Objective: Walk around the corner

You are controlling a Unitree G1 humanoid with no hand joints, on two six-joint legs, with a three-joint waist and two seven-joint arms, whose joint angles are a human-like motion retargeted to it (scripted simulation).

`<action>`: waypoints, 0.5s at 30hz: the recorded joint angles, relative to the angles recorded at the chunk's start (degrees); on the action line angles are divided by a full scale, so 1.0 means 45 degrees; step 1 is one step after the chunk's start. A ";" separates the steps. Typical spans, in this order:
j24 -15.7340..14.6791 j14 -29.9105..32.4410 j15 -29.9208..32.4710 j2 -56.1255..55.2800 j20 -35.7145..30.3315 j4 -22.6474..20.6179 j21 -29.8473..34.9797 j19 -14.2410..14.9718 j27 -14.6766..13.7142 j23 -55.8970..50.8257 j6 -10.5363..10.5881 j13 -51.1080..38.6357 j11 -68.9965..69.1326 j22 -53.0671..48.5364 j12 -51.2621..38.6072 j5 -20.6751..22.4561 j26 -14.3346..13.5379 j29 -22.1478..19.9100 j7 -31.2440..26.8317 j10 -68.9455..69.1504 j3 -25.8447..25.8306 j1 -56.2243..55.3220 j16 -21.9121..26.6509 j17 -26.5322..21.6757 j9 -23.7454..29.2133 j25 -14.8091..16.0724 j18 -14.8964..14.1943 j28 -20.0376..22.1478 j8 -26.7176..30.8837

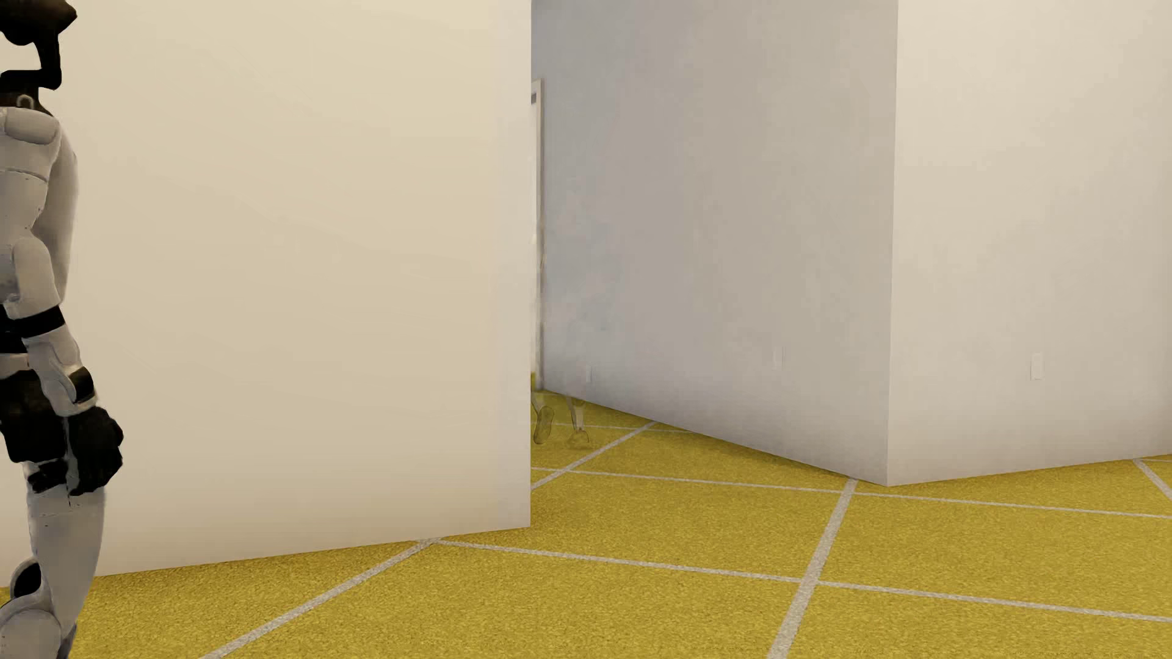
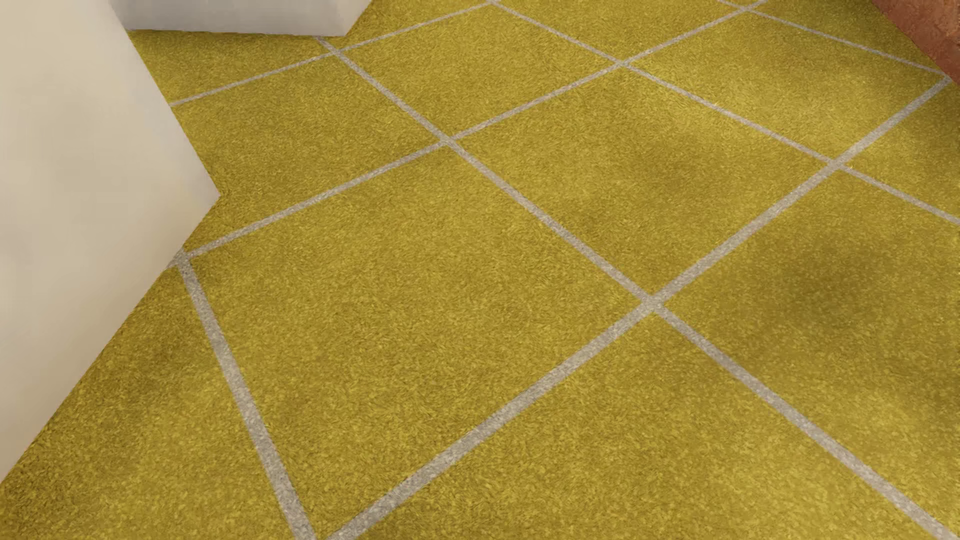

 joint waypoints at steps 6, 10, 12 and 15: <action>0.0000 -0.0858 -0.2422 -0.2532 -0.0322 -0.0587 -0.1224 0.0000 0.0000 0.0265 -0.0341 0.0829 0.7309 -0.0814 -0.0232 -0.0358 0.0000 0.0000 0.0000 0.0561 -0.0180 0.0790 0.0351 0.0088 0.0722 0.0000 0.0000 0.0000 0.0000; 0.0000 -0.2221 -0.1929 -0.5219 -0.0175 -0.0020 -0.0854 0.0000 0.0000 0.0268 -0.0026 0.1580 0.7872 -0.0990 -0.0998 -0.0484 0.0000 0.0000 0.0000 -0.0248 -0.2012 0.2294 0.0329 0.0051 0.0854 0.0000 0.0000 0.0000 0.0000; 0.0000 -0.3397 -0.0477 -0.6520 0.0076 0.0220 -0.1068 0.0000 0.0000 0.0491 0.0071 0.1872 0.6488 -0.1320 -0.1340 -0.0573 0.0000 0.0000 0.0000 -0.0734 -0.2470 0.3268 0.0374 -0.0038 0.0821 0.0000 0.0000 0.0000 0.0000; 0.0000 -0.4529 0.0533 -0.7769 0.0488 0.0407 -0.1258 0.0000 0.0000 0.1307 0.0096 0.1883 0.4936 -0.1326 -0.1904 -0.0733 0.0000 0.0000 0.0000 -0.0822 -0.3151 0.4585 0.0399 -0.0015 0.0983 0.0000 0.0000 0.0000 0.0000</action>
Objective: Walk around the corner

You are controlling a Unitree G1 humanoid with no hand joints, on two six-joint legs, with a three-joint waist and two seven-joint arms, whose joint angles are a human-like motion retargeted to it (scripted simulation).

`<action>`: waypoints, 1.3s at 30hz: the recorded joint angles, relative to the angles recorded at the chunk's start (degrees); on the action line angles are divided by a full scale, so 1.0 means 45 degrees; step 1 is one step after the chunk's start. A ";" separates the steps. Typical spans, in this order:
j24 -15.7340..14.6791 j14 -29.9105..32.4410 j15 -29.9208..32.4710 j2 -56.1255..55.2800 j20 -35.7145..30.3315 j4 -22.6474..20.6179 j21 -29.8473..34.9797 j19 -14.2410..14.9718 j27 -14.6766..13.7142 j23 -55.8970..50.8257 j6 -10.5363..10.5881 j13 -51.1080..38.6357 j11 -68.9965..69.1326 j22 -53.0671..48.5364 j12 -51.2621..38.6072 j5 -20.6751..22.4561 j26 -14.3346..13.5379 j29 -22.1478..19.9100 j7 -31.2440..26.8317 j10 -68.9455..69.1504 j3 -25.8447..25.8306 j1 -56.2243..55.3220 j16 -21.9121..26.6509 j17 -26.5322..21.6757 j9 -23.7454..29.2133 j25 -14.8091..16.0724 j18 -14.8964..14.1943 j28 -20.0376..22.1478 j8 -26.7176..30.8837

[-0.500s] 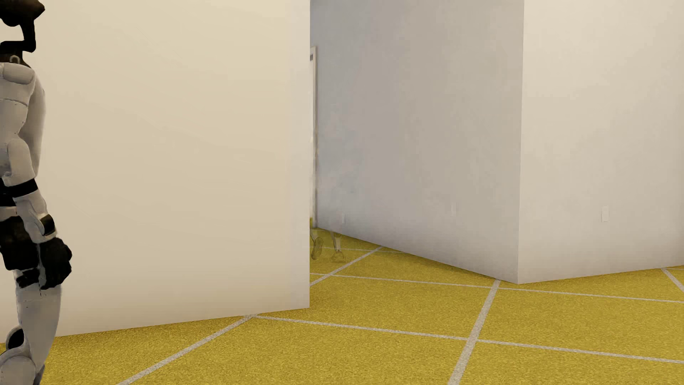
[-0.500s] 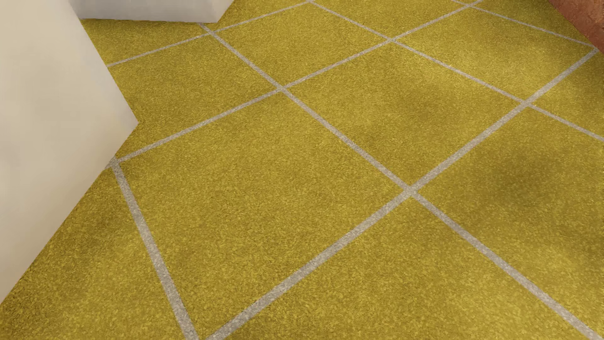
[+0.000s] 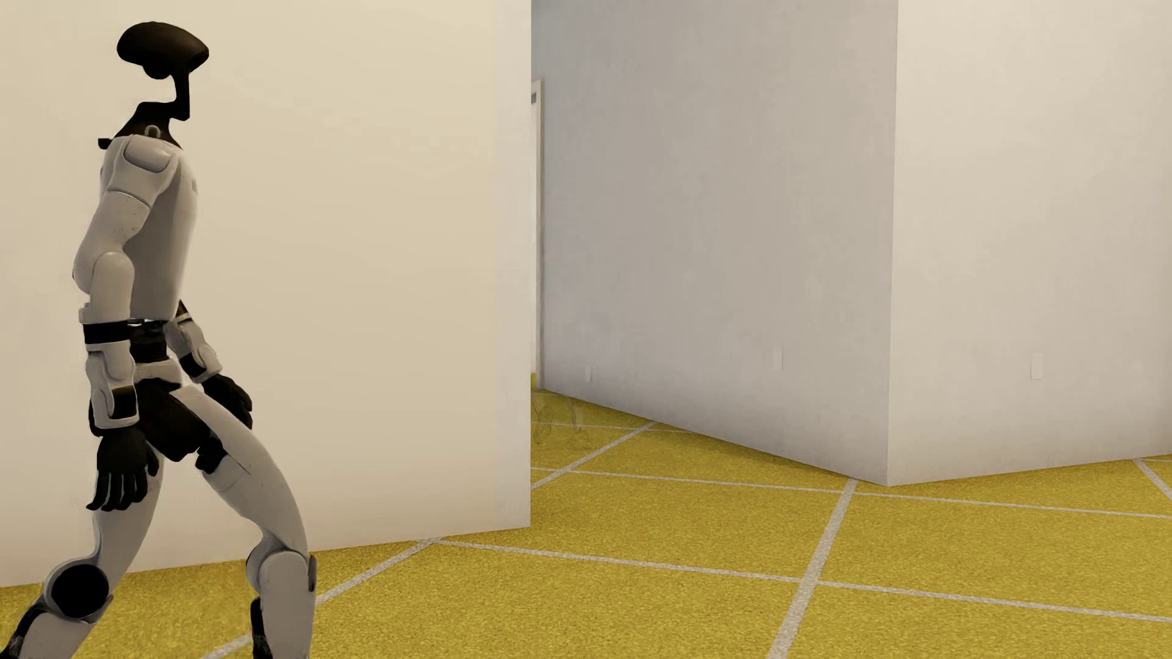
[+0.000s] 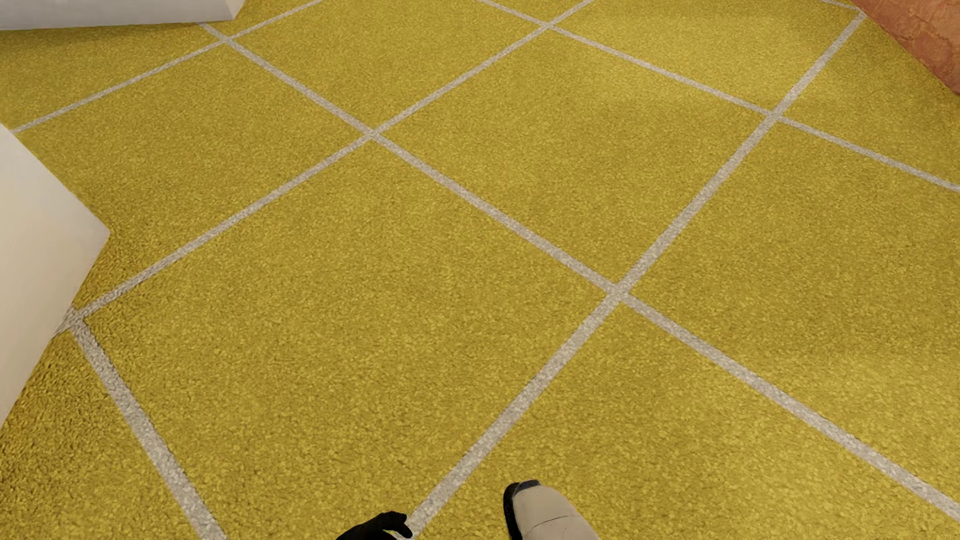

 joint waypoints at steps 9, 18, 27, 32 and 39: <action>0.0000 0.7351 -0.2795 0.2626 -0.1438 0.1239 -0.0283 0.0000 0.0000 -0.0508 0.0262 -0.0636 0.2742 0.1296 0.1994 0.1218 0.0000 0.0000 0.0000 1.1111 0.0910 -0.3836 -0.0070 0.0052 0.0011 0.0000 0.0000 0.0000 0.0000; 0.0000 0.2870 -0.5095 1.0744 -0.1412 0.0476 -0.1533 0.0000 0.0000 -0.3457 -0.0805 -0.2367 -0.1382 0.1874 0.3865 0.0722 0.0000 0.0000 0.0000 0.0712 0.5827 -0.9644 0.0255 -0.0509 -0.0139 0.0000 0.0000 0.0000 0.0000; 0.0000 0.5966 -0.2768 0.4803 -0.1455 -0.0936 -0.0762 0.0000 0.0000 -0.1115 -0.1042 -0.0142 0.9433 0.1449 0.2555 -0.0712 0.0000 0.0000 0.0000 0.2406 0.2860 -0.4776 0.0235 0.0174 0.0006 0.0000 0.0000 0.0000 0.0000; 0.0000 0.1470 0.0210 0.2541 -0.0217 -0.0149 -0.0455 0.0000 0.0000 -0.0499 -0.0301 0.0673 -0.0473 0.0129 0.0424 -0.0922 0.0000 0.0000 0.0000 0.0271 0.0647 -0.0137 0.0863 -0.0264 -0.0439 0.0000 0.0000 0.0000 0.0000; 0.0000 0.8695 -0.0616 0.2783 0.1055 0.1595 -0.0641 0.0000 0.0000 0.0219 0.0791 0.0318 0.1924 0.0496 0.1467 0.1282 0.0000 0.0000 0.0000 1.1275 0.0242 -0.2486 0.0108 -0.0177 -0.0345 0.0000 0.0000 0.0000 0.0000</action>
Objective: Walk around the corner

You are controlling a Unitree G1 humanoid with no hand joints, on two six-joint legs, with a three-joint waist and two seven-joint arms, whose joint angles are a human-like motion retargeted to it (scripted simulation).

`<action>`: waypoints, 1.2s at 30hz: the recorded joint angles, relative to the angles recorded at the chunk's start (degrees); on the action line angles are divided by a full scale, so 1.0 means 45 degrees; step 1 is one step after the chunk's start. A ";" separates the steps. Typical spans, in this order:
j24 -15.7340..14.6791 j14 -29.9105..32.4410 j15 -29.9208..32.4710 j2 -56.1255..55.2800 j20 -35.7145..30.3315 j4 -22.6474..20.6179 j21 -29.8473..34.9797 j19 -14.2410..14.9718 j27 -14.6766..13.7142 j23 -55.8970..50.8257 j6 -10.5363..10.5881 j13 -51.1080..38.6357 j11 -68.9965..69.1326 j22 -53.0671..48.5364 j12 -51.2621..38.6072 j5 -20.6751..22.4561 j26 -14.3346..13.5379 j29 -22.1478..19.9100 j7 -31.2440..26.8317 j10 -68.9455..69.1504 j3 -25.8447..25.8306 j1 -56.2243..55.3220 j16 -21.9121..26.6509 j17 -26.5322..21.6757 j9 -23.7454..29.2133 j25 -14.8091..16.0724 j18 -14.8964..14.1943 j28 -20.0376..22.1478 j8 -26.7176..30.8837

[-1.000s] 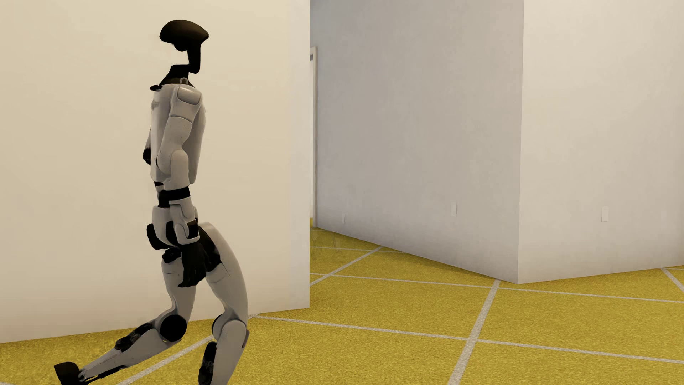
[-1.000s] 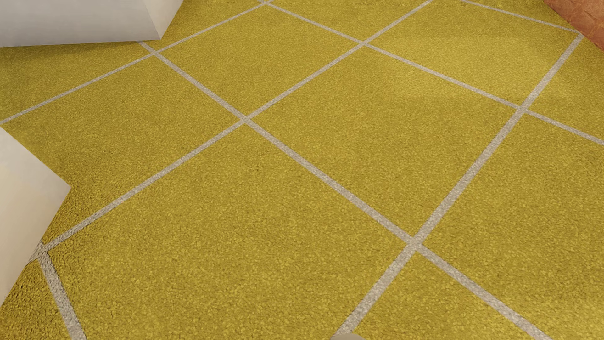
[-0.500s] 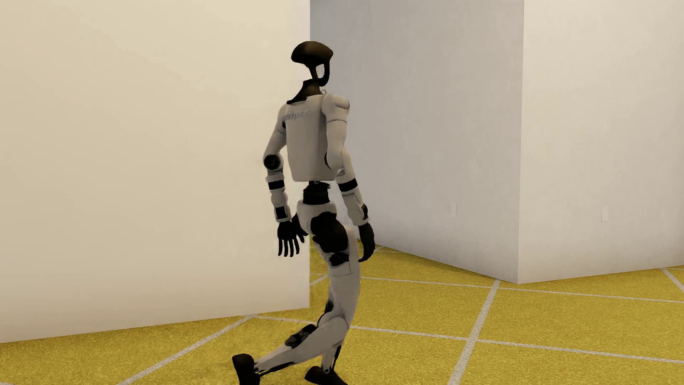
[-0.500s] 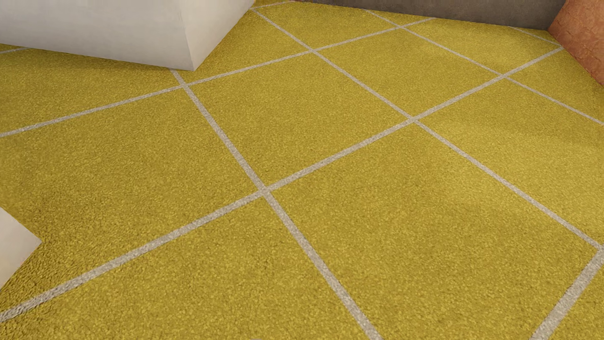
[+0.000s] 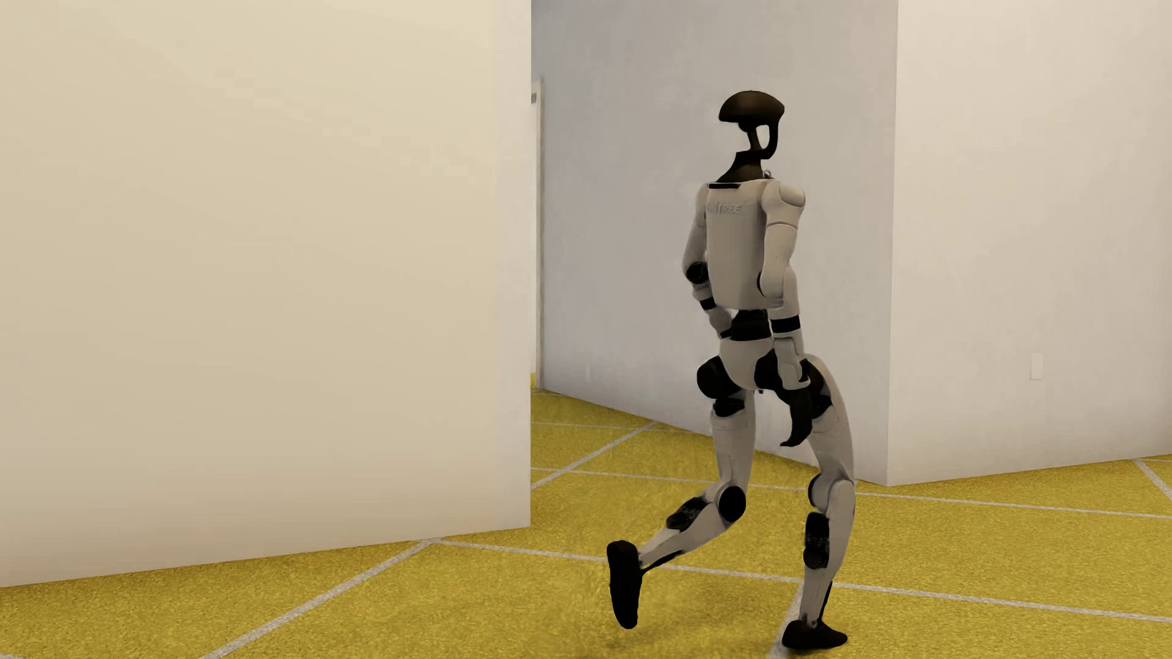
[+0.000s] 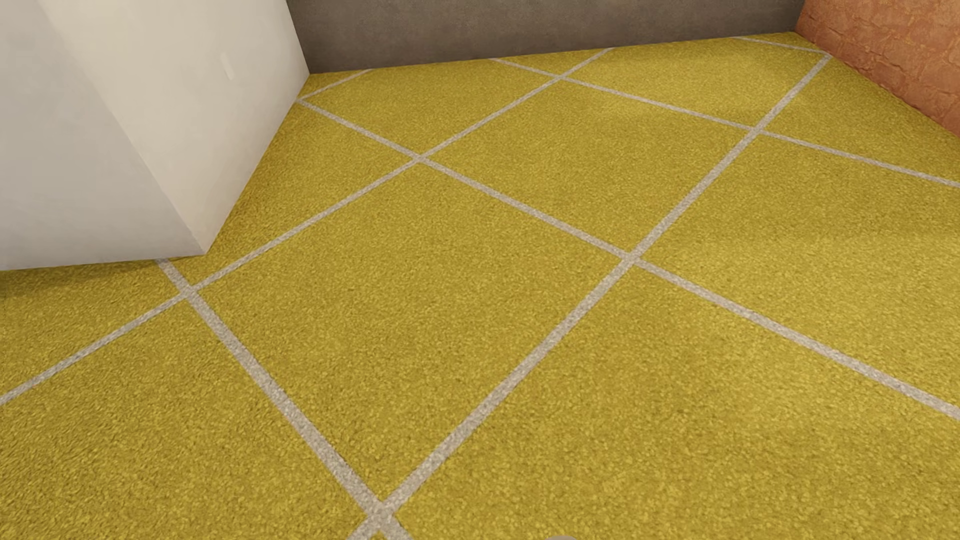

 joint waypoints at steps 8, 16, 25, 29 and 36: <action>0.0000 -0.1033 -0.2701 0.7190 -0.1967 -0.0812 -0.1144 0.0000 0.0000 -0.3814 -0.0930 -0.1260 -0.3381 0.1683 0.2213 -0.0458 0.0000 0.0000 0.0000 -1.4288 0.4054 -0.5741 -0.0075 -0.0674 -0.0352 0.0000 0.0000 0.0000 0.0000; 0.0000 -0.0431 -0.0672 0.2705 -0.1494 -0.3184 -0.1702 0.0000 0.0000 -0.1450 -0.1708 -0.0201 0.6765 0.1838 0.2466 -0.2127 0.0000 0.0000 0.0000 -0.8707 0.3294 -0.3891 0.0283 -0.0042 0.0474 0.0000 0.0000 0.0000 0.0000; 0.0000 -0.3675 0.2158 0.1114 0.0989 -0.2380 -0.1338 0.0000 0.0000 -0.0770 0.0132 0.1351 -0.0786 -0.0814 0.0755 -0.2510 0.0000 0.0000 0.0000 -0.6055 -0.0009 -0.0464 0.0552 -0.0400 0.0173 0.0000 0.0000 0.0000 0.0000; 0.0000 -0.0161 0.0182 0.3393 -0.0755 -0.1462 -0.2011 0.0000 0.0000 -0.1011 0.0520 0.0336 -0.1462 -0.0988 0.0780 -0.3706 0.0000 0.0000 0.0000 -0.4591 0.1233 -0.3542 -0.0065 -0.0932 0.0360 0.0000 0.0000 0.0000 0.0000; 0.0000 -0.3211 -0.2236 0.7528 -0.2199 0.0198 -0.2034 0.0000 0.0000 -0.3432 -0.0280 -0.0299 -0.2691 0.1379 0.3031 -0.3245 0.0000 0.0000 0.0000 -0.9151 0.3806 -0.8001 0.0188 -0.0884 -0.0102 0.0000 0.0000 0.0000 0.0000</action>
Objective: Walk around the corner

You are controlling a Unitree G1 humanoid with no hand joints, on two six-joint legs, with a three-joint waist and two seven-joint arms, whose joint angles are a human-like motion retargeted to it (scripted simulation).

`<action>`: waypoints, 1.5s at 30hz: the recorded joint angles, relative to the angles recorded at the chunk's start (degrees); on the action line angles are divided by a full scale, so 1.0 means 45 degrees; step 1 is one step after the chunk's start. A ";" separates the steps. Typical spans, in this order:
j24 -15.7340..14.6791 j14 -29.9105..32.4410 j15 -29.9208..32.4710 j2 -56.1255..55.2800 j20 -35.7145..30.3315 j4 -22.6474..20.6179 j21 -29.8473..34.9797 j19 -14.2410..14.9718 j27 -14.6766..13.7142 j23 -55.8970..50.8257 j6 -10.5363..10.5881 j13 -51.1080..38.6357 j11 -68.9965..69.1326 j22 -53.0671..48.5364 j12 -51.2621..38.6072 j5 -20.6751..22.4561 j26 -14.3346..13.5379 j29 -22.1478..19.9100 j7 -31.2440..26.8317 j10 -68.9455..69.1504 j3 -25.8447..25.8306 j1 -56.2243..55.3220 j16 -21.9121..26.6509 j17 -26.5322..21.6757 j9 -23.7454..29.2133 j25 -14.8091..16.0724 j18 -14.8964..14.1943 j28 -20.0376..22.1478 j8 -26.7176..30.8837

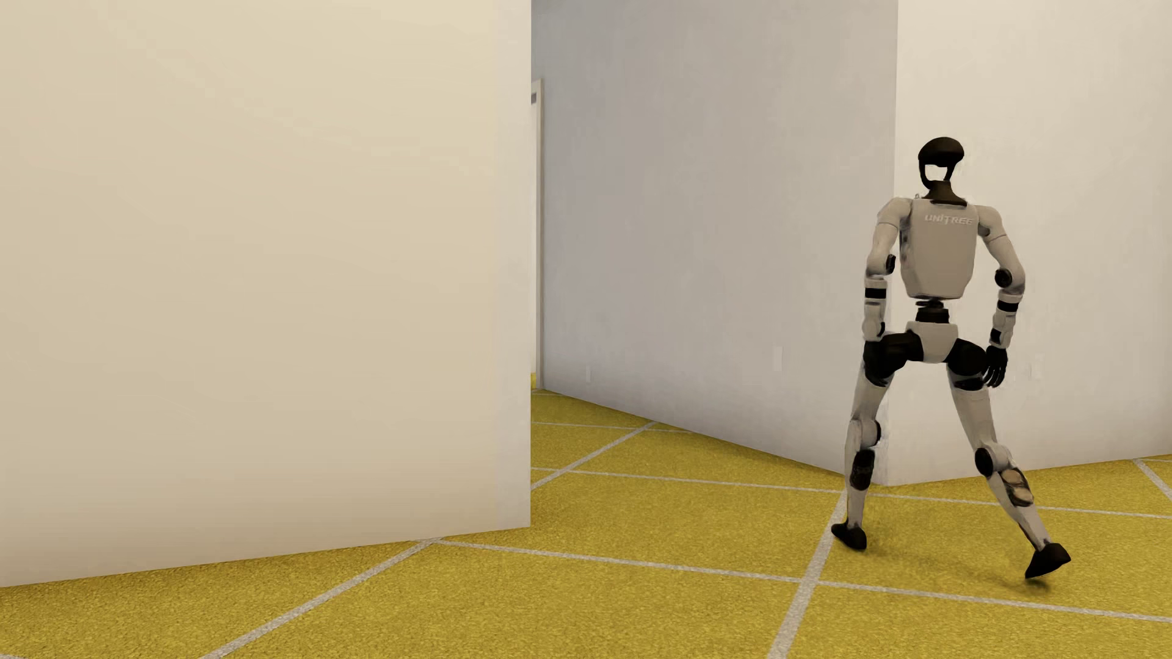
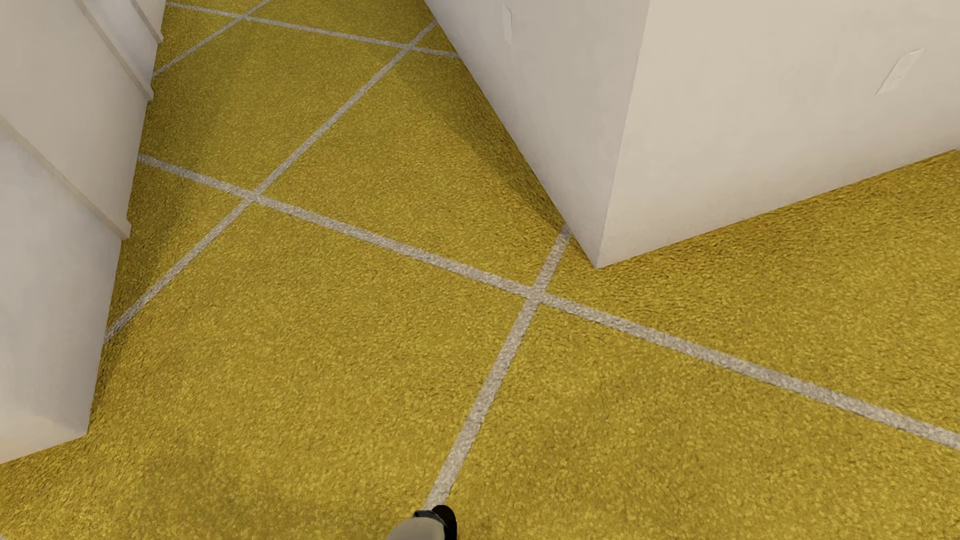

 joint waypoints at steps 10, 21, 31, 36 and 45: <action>0.0000 0.0136 0.1473 -0.4459 -0.1093 -0.2739 0.0819 0.0000 0.0000 0.0876 -0.1389 0.0368 0.9187 0.0255 -0.0360 0.0448 0.0000 0.0000 0.0000 0.1009 -0.1109 0.3393 0.0235 0.0052 0.0558 0.0000 0.0000 0.0000 0.0000; 0.0000 -0.1130 0.2599 -1.1041 0.4703 0.0230 0.2714 0.0000 0.0000 0.2996 -0.0454 0.2618 0.2972 -0.4683 -0.3704 0.1869 0.0000 0.0000 0.0000 0.0535 -0.5896 1.1881 0.0477 0.0113 -0.0029 0.0000 0.0000 0.0000 0.0000; 0.0000 0.3174 0.0233 -0.0633 -0.0295 -0.1191 0.0007 0.0000 0.0000 -0.3317 -0.1442 -0.0773 -0.0751 0.0803 0.0301 0.2745 0.0000 0.0000 0.0000 -0.0012 0.0781 0.1913 0.0008 0.0669 0.0227 0.0000 0.0000 0.0000 0.0000; 0.0000 0.2326 0.1477 0.1289 -0.1600 -0.1495 -0.1141 0.0000 0.0000 -0.3217 -0.1583 -0.1330 0.0785 0.1545 0.1506 0.1588 0.0000 0.0000 0.0000 -0.0333 0.2213 0.0194 -0.0091 0.0692 -0.0124 0.0000 0.0000 0.0000 0.0000; 0.0000 -0.0861 0.1177 -0.6779 0.1571 -0.2228 0.2098 0.0000 0.0000 0.3143 -0.0899 0.1637 0.5743 -0.2600 -0.2378 0.1150 0.0000 0.0000 0.0000 -0.0963 -0.3064 0.8271 0.0431 0.0855 0.0167 0.0000 0.0000 0.0000 0.0000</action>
